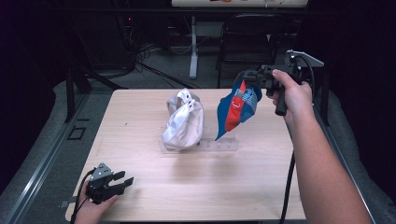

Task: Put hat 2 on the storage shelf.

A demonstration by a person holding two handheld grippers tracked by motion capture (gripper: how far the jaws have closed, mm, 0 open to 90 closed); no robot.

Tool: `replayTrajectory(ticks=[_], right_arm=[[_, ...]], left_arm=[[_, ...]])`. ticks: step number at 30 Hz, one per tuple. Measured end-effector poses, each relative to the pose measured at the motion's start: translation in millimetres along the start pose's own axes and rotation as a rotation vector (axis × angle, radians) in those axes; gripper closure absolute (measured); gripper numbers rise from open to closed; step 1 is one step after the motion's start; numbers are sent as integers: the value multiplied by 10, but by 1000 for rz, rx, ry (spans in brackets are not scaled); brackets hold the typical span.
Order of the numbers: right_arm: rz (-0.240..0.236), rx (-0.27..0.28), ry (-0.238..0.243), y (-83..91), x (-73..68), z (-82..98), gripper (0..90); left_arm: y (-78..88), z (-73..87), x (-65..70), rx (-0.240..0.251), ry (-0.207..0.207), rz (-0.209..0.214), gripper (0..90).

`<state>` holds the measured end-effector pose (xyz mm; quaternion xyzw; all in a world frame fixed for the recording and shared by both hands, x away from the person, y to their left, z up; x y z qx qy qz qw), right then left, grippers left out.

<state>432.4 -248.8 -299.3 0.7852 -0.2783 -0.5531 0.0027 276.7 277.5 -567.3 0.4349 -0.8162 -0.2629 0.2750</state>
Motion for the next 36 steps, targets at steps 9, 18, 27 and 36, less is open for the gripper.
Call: replayTrajectory(ticks=[9,18,27,36], right_arm=[[41,-38,-7,-106,140,-37,776],[71,-83,16,-229,158,-16,776],[68,-85,3,-367,250,58,775],[71,-89,-10,-411,381,116,774]], left_arm=[[0,4,-25,-21,1,-2,523],[-8,2,-29,-26,-4,-1,523],[-5,8,-24,-5,2,-1,523],[-6,7,-23,-16,-1,1,523]])
Point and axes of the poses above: each handheld gripper's, and its own axes: y roughly backward along the jaws, z roughly out of its underside, x roughly to its right, the point moved 1 cm from there along -y, roughly forward along the jaws, and after that the axes turned 9 degrees about y, right-handed, at the moved point
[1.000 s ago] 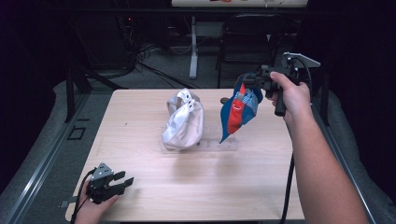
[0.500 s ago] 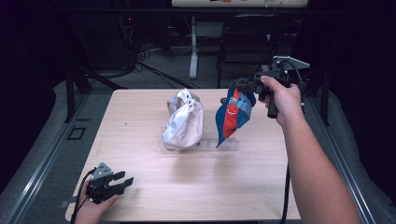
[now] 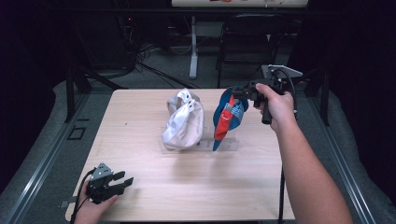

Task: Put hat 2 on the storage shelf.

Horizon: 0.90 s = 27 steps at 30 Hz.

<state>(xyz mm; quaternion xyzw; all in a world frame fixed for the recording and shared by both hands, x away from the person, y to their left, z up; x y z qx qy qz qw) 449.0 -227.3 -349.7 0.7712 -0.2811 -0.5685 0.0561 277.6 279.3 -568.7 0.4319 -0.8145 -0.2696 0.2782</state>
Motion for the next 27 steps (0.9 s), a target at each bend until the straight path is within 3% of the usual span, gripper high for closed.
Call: replayTrajectory(ticks=[18,27], right_arm=[[14,9,-8,67,58,59,767],[16,39,1,211,35,76,728]], left_arm=[[-7,4,7,-2,1,-2,523],[-9,8,6,10,8,-3,522]])
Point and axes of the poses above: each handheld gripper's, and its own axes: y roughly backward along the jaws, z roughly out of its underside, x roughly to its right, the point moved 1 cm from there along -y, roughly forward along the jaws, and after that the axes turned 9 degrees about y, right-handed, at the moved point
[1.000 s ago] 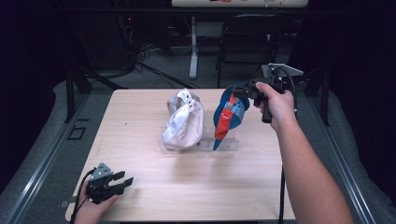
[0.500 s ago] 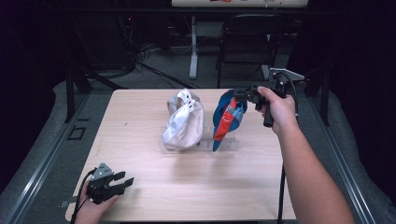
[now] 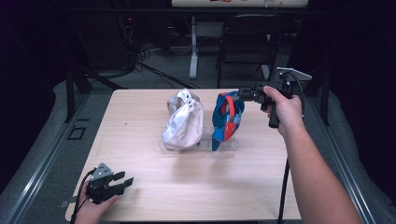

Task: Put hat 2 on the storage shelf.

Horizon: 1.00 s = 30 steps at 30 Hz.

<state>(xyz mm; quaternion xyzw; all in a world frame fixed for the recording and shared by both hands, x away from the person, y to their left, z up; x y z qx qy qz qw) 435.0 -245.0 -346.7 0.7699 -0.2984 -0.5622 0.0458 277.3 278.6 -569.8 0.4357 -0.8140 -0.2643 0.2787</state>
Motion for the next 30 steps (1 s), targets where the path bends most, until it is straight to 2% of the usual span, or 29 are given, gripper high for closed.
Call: replayTrajectory(ticks=[4,5,11,15,17,20,22,25,30], right_arm=[[5,6,16,67,-30,20,689],[9,3,29,84,-34,28,674],[69,29,105,185,-32,131,566],[69,73,146,261,13,240,507],[85,86,177,293,43,324,481],[132,102,246,319,124,489,460],[132,105,273,336,198,602,458],[137,103,286,332,310,780,462],[189,128,360,331,480,1068,466]], left_arm=[[-2,1,2,0,-1,-2,522],[5,-2,1,-10,-3,-1,522],[-1,6,0,1,1,-9,521],[7,2,-5,0,-1,-9,518],[7,3,-4,9,-3,-14,515],[5,4,-7,10,-5,-16,506],[5,4,-9,9,-2,-15,500],[0,9,-16,8,3,-13,495],[0,9,-25,10,11,-19,491]])
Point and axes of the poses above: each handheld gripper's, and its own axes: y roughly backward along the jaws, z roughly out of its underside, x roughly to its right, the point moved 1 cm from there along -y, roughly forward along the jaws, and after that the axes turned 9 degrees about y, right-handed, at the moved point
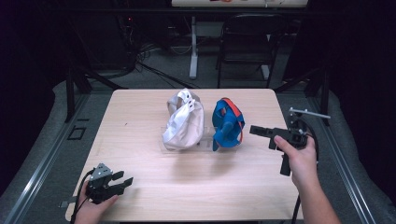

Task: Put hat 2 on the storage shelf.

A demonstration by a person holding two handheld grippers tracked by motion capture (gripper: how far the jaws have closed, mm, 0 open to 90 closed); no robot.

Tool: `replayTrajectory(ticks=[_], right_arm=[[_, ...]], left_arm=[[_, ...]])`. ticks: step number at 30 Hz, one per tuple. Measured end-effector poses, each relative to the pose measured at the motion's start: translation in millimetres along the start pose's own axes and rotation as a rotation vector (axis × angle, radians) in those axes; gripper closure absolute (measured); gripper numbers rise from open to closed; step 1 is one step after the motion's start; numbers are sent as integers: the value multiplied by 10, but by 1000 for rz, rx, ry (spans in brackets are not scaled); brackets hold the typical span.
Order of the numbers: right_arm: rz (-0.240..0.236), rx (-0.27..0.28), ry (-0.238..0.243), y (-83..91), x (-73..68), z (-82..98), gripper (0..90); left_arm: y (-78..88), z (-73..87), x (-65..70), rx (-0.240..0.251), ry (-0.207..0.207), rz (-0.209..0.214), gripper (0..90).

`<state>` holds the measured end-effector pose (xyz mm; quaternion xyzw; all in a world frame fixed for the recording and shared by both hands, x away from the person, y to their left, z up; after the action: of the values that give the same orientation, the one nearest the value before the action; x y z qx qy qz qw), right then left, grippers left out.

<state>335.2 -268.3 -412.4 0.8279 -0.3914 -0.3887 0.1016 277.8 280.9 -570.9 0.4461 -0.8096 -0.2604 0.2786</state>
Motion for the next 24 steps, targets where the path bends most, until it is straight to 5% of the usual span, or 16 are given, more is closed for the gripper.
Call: replayTrajectory(ticks=[4,10,14,24], right_arm=[[47,-16,81,-38,37,304,473],[42,-16,101,-171,123,761,492],[81,-33,143,-258,214,991,498],[82,59,170,-346,393,1291,471]], left_arm=[[-1,-1,-3,12,0,4,491],[-8,10,14,7,-6,0,493],[-14,15,29,14,-4,2,494],[-24,22,19,21,-11,6,482]])
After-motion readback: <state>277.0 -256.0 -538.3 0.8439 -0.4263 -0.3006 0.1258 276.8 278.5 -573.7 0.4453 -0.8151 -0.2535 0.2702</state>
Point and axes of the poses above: each handheld gripper's, and its own axes: y roughly backward along the jaws, z roughly out of its underside, x roughly to its right, the point moved 1 cm from there along -y, roughly forward along the jaws, and after that the axes turned 9 degrees about y, right-handed, at the moved point
